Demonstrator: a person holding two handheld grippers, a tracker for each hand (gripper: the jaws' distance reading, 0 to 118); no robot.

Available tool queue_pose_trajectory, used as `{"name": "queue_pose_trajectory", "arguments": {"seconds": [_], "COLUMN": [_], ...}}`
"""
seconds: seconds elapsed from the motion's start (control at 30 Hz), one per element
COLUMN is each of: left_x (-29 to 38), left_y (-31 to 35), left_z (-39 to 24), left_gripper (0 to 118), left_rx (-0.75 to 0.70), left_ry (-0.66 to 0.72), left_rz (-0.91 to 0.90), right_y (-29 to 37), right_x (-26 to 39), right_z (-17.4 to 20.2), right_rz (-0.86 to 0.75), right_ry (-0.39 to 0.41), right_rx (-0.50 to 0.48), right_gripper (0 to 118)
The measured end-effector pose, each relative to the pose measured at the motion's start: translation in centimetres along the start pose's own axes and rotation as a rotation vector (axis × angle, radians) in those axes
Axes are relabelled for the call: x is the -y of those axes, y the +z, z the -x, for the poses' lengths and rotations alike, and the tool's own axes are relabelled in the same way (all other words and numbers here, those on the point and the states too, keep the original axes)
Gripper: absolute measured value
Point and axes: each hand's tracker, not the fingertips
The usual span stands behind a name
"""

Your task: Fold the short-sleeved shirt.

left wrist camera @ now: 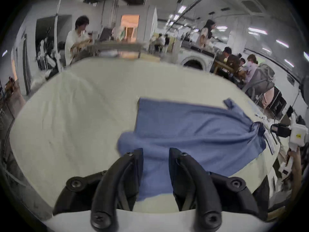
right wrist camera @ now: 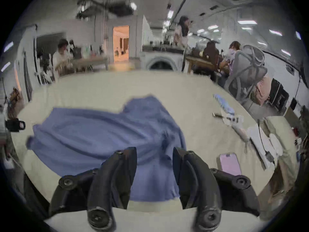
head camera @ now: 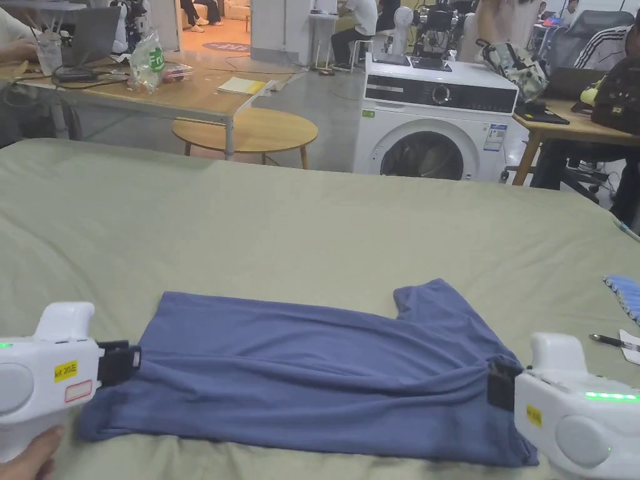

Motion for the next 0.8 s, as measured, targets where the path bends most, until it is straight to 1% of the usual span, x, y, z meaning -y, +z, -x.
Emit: {"name": "queue_pose_trajectory", "arguments": {"seconds": [0.03,0.07,0.1,0.13,0.17,0.2,0.23,0.27,0.3,0.37,0.43,0.5,0.63,0.73,0.8], "left_x": [-0.3,-0.6,-0.7,-0.8,-0.9,-1.0,-1.1,-1.2,-1.3,-2.2,-3.2,-4.9,-8.7,-11.5,-12.7], "left_y": [0.4,0.8,1.2,1.4,1.6,1.8,1.9,1.6,1.6,0.9,-0.2,-2.2,-8.0,-13.3,-16.6], "left_z": [-0.9,-1.7,-2.5,-3.2,-3.9,-4.4,-4.8,-4.9,-5.0,-4.6,-3.8,-2.2,1.4,3.6,4.5], "left_gripper": [27,27,27,27,24,14,0,0,0,0,0,0,0,0,0], "left_rx": [-0.004,-0.012,-0.028,-0.037,-0.049,-0.05,-0.055,-0.071,-0.07,-0.051,-0.06,-0.044,-0.046,-0.007,-0.007], "left_ry": [-0.029,-0.056,-0.073,-0.09,-0.098,-0.101,-0.099,-0.091,-0.09,-0.088,-0.087,-0.066,-0.039,0.037,0.043], "left_rz": [-0.054,-0.104,-0.159,-0.208,-0.246,-0.271,-0.296,-0.317,-0.333,-0.313,-0.3,-0.223,-0.059,0.086,0.206], "right_y": [0.3,0.5,0.7,0.9,1.0,1.0,1.1,1.1,1.1,0.8,0.5,-0.3,-2.1,-3.9,-5.0], "right_x": [-0.4,-0.7,-0.9,-1.1,-1.4,-1.6,-1.7,-1.8,-1.9,-2.3,-2.8,-3.6,-4.7,-5.2,-5.4], "right_z": [0.6,1.5,2.3,3.0,3.7,4.2,4.9,5.3,5.8,6.7,6.9,7.2,8.3,8.7,8.7], "right_rz": [-0.048,-0.093,-0.14,-0.181,-0.21,-0.232,-0.26,-0.282,-0.293,-0.311,-0.328,-0.314,-0.3,-0.264,-0.234], "right_ry": [-0.001,0.003,-0.001,-0.006,-0.011,-0.026,-0.046,-0.059,-0.055,-0.042,-0.042,-0.028,0.027,0.05,0.048], "right_rx": [-0.006,0.016,0.018,0.022,0.025,0.004,-0.001,-0.013,-0.026,-0.003,-0.045,-0.074,-0.05,-0.055,-0.071], "right_gripper": [45,45,42,24,7,1,0,0,0,0,0,0,0,0,0]}}
